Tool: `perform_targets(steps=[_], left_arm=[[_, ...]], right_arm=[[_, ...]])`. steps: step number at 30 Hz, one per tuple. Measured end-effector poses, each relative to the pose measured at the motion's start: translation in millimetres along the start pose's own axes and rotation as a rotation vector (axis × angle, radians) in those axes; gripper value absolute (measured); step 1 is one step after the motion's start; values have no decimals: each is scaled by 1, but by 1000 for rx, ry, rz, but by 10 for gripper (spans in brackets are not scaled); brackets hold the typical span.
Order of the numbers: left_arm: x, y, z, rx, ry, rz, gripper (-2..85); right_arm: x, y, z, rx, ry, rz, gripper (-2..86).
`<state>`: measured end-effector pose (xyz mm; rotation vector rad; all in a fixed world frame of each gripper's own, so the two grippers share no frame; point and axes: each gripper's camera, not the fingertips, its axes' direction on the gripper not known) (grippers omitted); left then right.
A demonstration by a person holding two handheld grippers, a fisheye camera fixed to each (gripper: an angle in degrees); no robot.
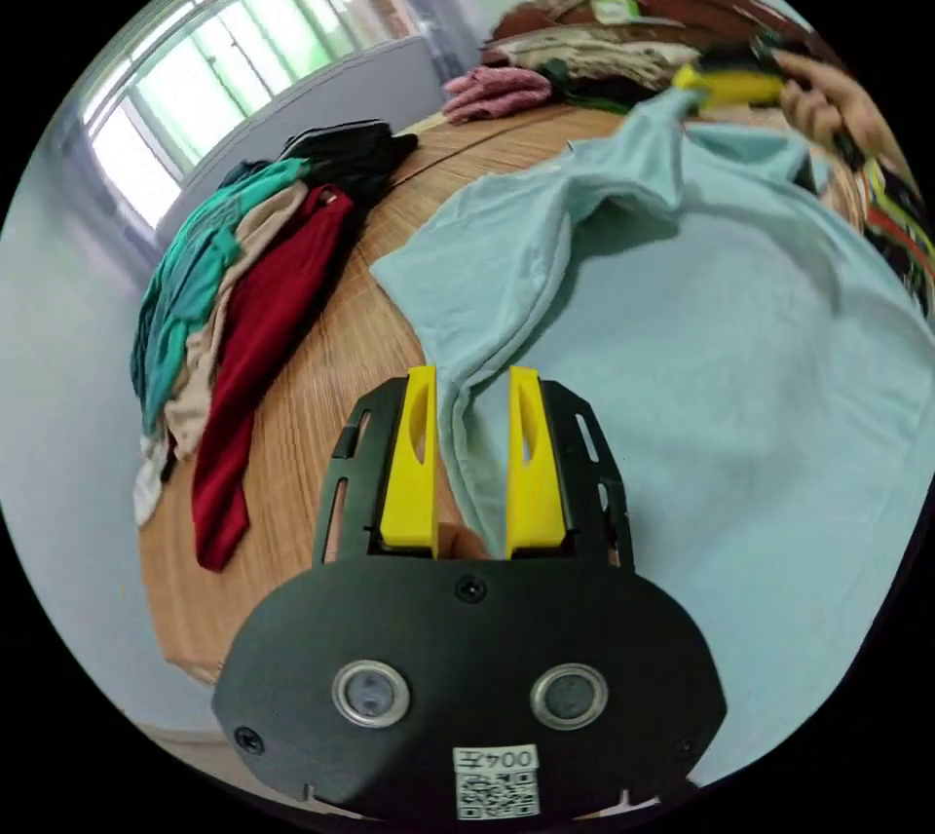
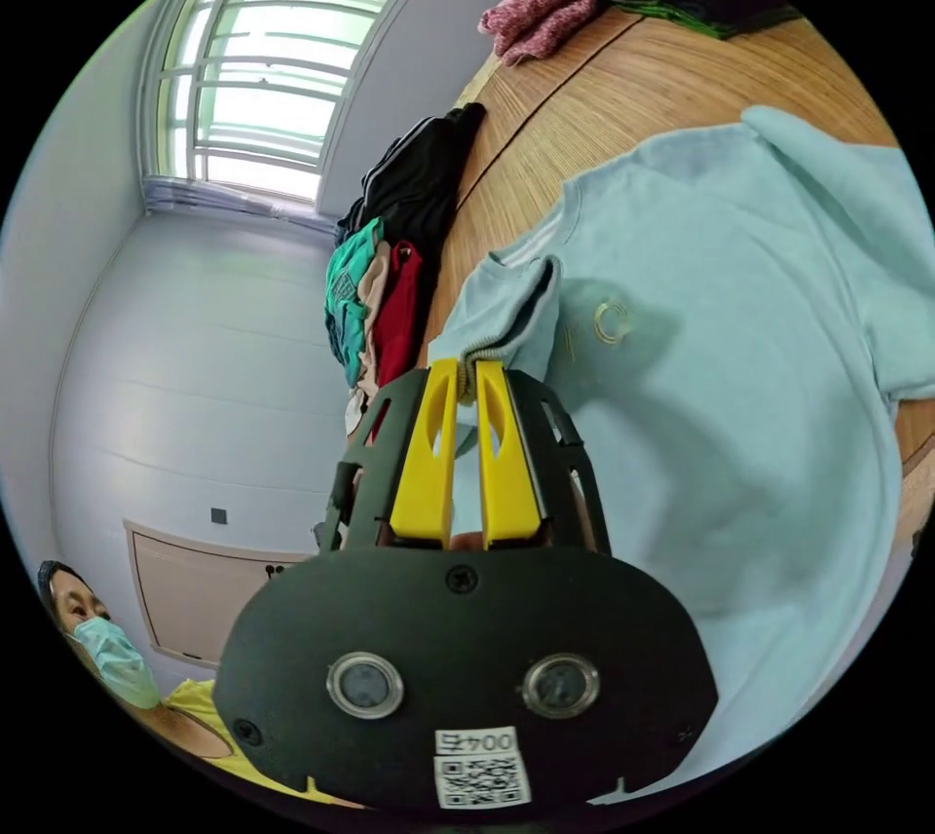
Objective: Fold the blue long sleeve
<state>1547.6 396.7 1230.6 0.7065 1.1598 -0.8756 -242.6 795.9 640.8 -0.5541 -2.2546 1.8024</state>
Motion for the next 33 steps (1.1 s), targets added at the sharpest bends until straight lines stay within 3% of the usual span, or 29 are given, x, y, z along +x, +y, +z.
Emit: perform_targets(steps=[5, 12, 16, 19, 24, 27, 30, 33], left_arm=[[37, -38, 22, -85, -78, 278, 92], [48, -66, 36, -134, -85, 391, 43], [32, -72, 28, -103, -129, 323, 31], [19, -65, 25, -67, -138, 255, 27], [49, -53, 36, -54, -182, 390, 29], [64, -55, 43, -65, -227, 458, 37], [60, -61, 46, -73, -211, 451, 62], [42, -68, 47, -97, -195, 410, 99]], right_arm=[[-34, -17, 17, -1, 7, -54, 45], [-135, -62, 53, -38, 17, -246, 43], [-170, -63, 56, -86, 69, -375, 43], [-130, -45, 72, -147, 144, -357, 43], [10, -1, 124, -234, 328, -178, 42], [73, 33, 161, -281, 336, -96, 46], [84, 51, 175, -216, 291, -98, 52], [69, 55, 187, -236, 384, -132, 73]])
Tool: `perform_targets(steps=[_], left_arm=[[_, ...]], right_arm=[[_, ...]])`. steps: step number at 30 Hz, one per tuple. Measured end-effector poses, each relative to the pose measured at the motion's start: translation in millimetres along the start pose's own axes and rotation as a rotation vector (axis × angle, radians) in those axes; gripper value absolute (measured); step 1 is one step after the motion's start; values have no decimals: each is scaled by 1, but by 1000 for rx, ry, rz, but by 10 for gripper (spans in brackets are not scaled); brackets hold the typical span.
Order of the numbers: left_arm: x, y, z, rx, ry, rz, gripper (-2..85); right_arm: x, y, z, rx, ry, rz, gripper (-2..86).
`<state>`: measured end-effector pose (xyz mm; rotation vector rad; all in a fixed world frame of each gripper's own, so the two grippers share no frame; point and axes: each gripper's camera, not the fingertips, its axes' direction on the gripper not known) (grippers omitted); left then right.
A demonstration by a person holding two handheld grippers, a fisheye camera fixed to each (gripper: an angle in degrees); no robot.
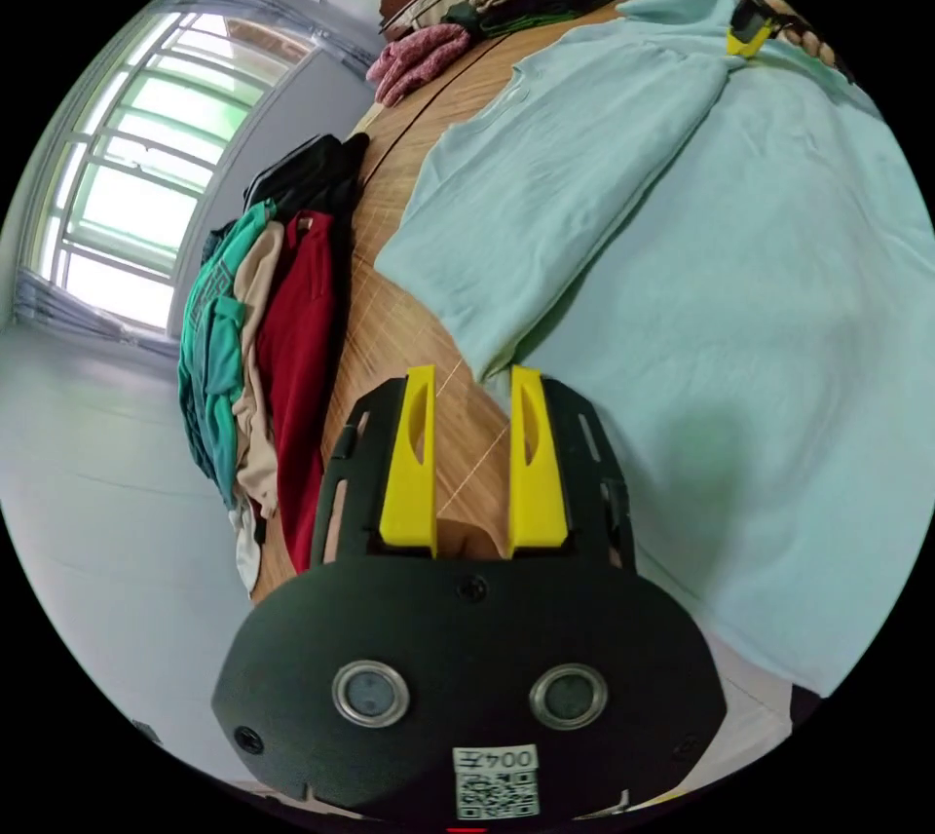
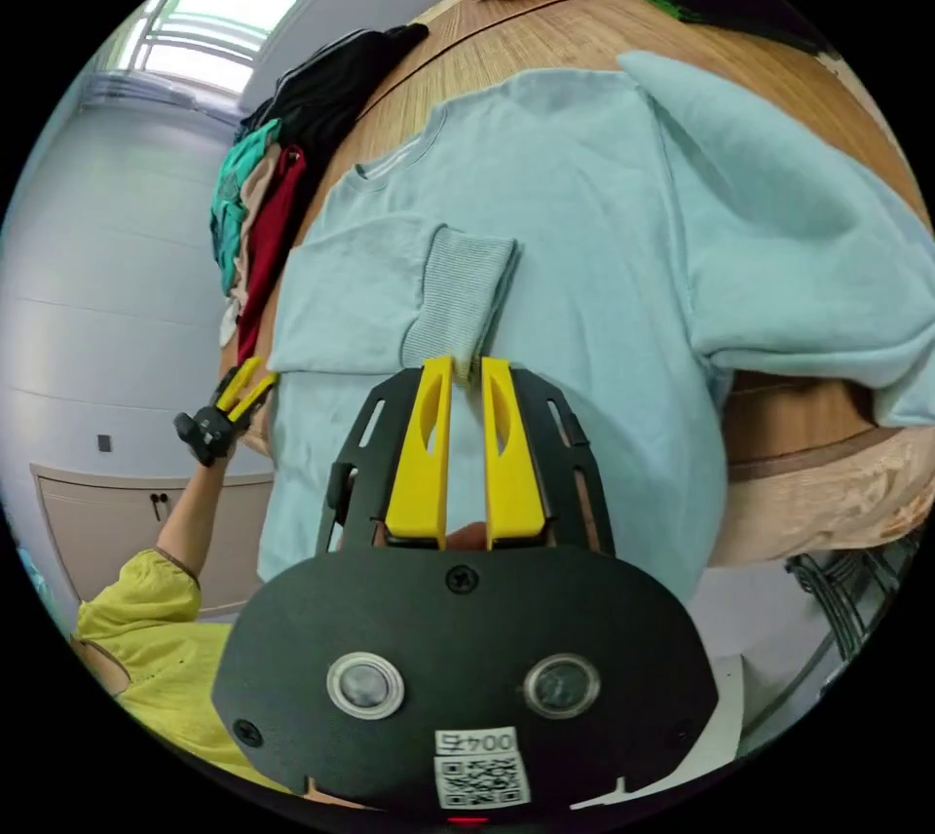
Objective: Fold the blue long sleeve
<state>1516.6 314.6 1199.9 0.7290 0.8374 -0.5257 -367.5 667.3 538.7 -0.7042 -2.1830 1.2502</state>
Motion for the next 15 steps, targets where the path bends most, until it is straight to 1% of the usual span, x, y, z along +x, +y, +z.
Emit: perform_targets(steps=[2, 4, 7, 9, 11, 12, 13, 14, 15], left_arm=[[-16, 2, 4, -39, 17, -36, 110], [-33, 5, 1, -47, 65, -65, 105], [-63, 2, -16, 6, 74, -186, 78], [-80, -19, -21, 58, 136, -272, 57], [-80, -44, -14, 61, 161, -283, 41], [-76, -61, -2, 33, 178, -272, 30], [-73, -68, 6, 5, 190, -264, 27], [-65, -81, 28, -72, 225, -241, 20], [-57, -89, 52, -170, 276, -208, 14]], right_arm=[[-13, -1, -3, -9, 107, -13, 79], [-39, -2, -14, 41, 239, -83, 78], [-80, -14, -11, 88, 288, -184, 78], [-104, -31, 5, 74, 297, -225, 78], [-126, -49, 27, 40, 312, -257, 77], [-138, -61, 46, -10, 362, -267, 74], [-145, -73, 69, -91, 454, -256, 73], [-147, -78, 81, -136, 503, -257, 73], [-149, -86, 105, -244, 573, -265, 72]])
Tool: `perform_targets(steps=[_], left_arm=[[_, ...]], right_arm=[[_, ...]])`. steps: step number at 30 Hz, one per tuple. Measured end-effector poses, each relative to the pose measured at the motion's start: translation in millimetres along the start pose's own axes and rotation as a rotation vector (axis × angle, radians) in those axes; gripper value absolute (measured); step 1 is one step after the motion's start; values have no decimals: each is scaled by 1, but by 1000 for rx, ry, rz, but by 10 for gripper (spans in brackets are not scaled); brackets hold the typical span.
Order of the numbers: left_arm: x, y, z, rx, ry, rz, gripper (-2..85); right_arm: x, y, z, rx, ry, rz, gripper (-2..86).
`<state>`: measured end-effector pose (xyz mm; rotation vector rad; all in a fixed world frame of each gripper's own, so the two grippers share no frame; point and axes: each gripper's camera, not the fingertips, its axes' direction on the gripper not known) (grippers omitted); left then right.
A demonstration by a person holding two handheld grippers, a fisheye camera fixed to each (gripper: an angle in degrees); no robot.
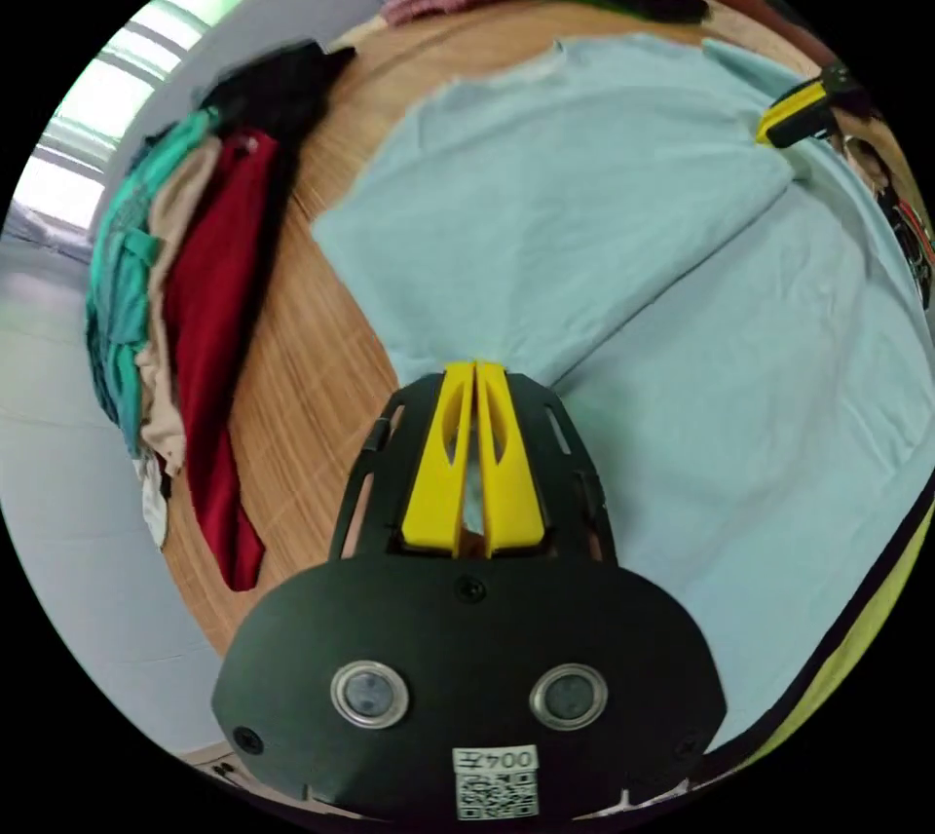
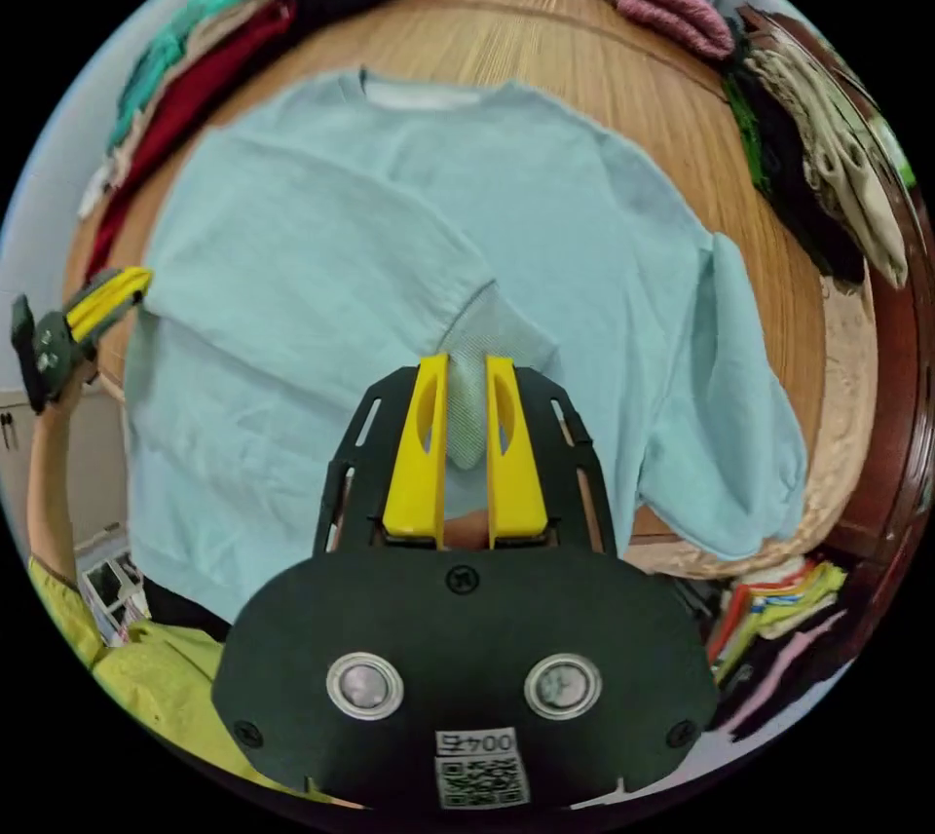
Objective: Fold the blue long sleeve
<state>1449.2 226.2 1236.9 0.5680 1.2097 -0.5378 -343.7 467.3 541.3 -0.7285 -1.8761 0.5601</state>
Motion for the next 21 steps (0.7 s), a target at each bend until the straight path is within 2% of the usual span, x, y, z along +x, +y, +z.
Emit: perform_targets(steps=[1, 8, 14, 21], left_arm=[[2, -4, 13, -57, 24, 8, 12], [-3, -28, 24, -86, 7, 4, 7], [-27, -37, 30, -83, 102, -91, 7], [-29, -51, 30, -89, 87, -102, 7]], right_arm=[[-8, -6, 0, -2, 33, -18, 69], [-9, -25, -10, -66, 39, -92, 65], [12, -17, -31, -22, -12, -98, 63], [51, 3, -69, 63, -71, -63, 64]])
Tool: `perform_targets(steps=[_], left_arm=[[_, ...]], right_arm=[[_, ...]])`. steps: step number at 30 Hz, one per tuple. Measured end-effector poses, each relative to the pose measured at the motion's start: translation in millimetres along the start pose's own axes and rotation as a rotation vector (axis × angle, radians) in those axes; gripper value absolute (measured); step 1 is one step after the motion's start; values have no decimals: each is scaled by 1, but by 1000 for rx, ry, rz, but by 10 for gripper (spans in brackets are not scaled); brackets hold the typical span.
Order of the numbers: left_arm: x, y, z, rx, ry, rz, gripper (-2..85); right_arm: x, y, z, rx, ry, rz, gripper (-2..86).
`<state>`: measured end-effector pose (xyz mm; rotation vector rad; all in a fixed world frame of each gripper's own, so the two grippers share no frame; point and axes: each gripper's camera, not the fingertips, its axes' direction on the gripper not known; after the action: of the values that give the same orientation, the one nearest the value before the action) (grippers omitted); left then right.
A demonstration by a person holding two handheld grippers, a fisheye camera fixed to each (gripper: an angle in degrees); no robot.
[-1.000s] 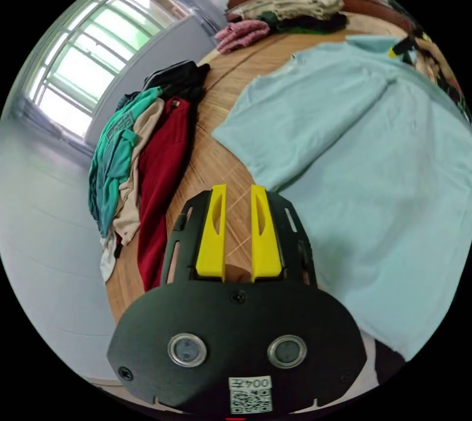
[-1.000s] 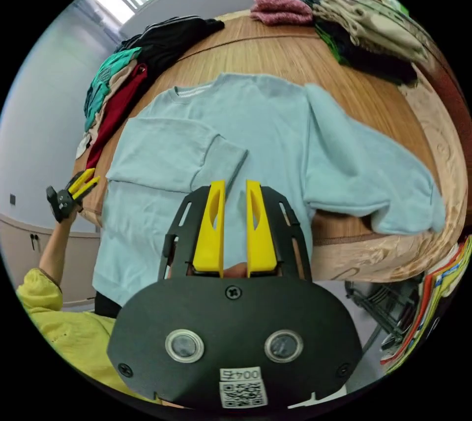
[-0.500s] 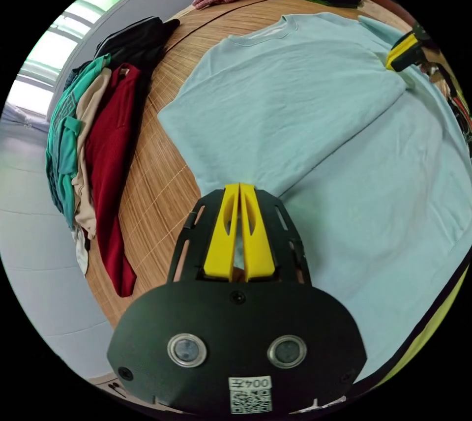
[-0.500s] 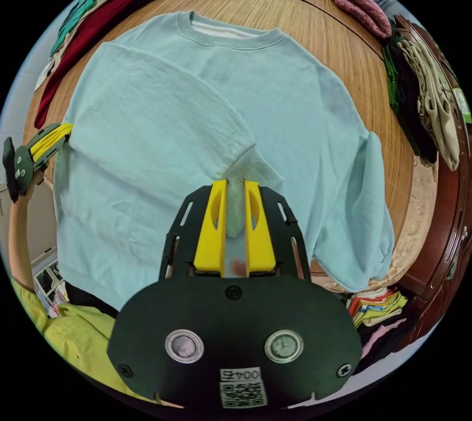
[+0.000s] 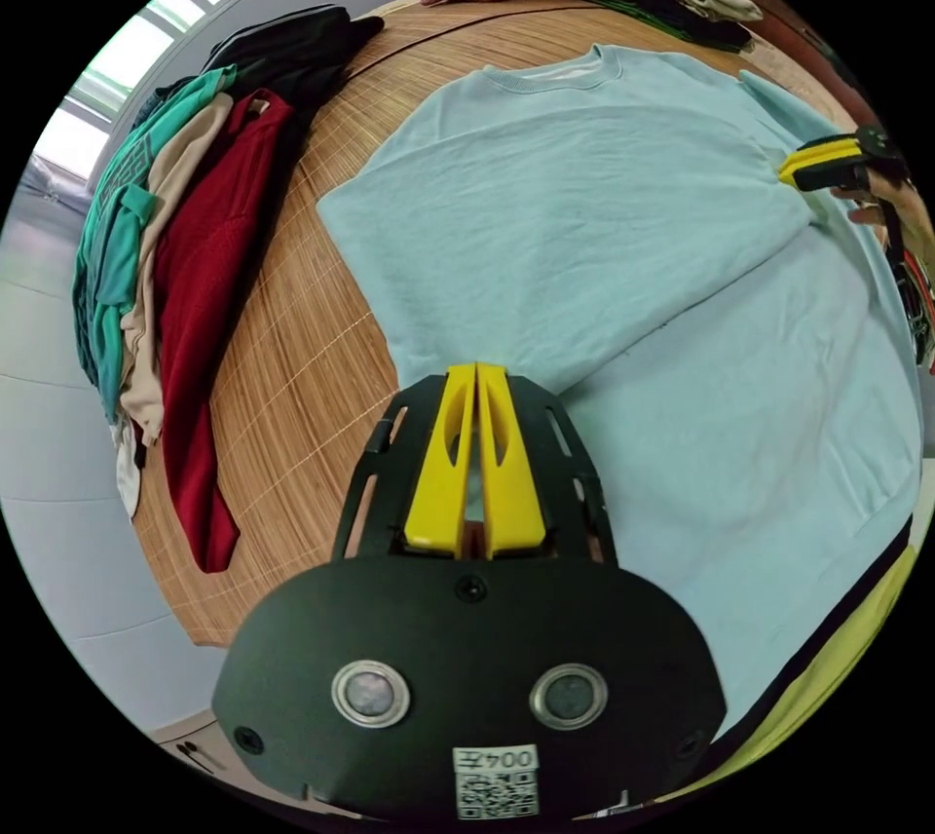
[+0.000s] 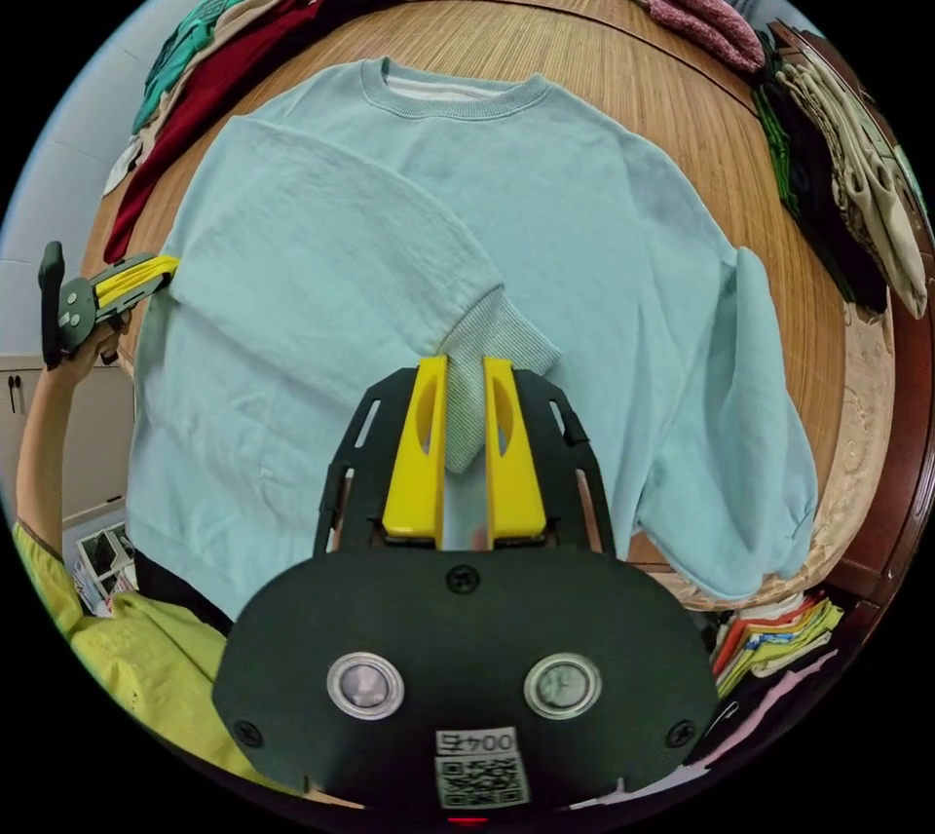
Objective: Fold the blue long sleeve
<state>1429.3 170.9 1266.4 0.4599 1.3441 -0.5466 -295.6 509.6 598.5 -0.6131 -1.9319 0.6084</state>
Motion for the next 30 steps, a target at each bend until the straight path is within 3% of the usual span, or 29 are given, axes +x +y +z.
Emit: perform_targets(steps=[6, 11, 13, 15, 19, 22, 27, 30], left_arm=[[8, -12, -3, -16, -37, 17, 5], [15, -21, -6, -37, -65, 32, 4], [17, -24, -8, -44, -74, 42, 4], [21, -26, -10, -49, -89, 56, 4], [26, -28, -13, -53, -100, 59, 6], [26, -27, -18, -41, -106, 54, 11], [20, -23, -51, 69, -147, 34, 41], [24, -31, -90, 190, -114, 25, 67]], right_arm=[[53, 31, -50, 136, -120, 86, 96], [140, 134, -134, 547, -297, 278, 124], [215, 217, -166, 803, -358, 475, 127], [278, 275, -175, 908, -353, 660, 129], [411, 374, -173, 925, -435, 1036, 120], [462, 414, -182, 985, -467, 1188, 133], [522, 414, -196, 885, -490, 1287, 159], [547, 410, -206, 848, -504, 1319, 130]])
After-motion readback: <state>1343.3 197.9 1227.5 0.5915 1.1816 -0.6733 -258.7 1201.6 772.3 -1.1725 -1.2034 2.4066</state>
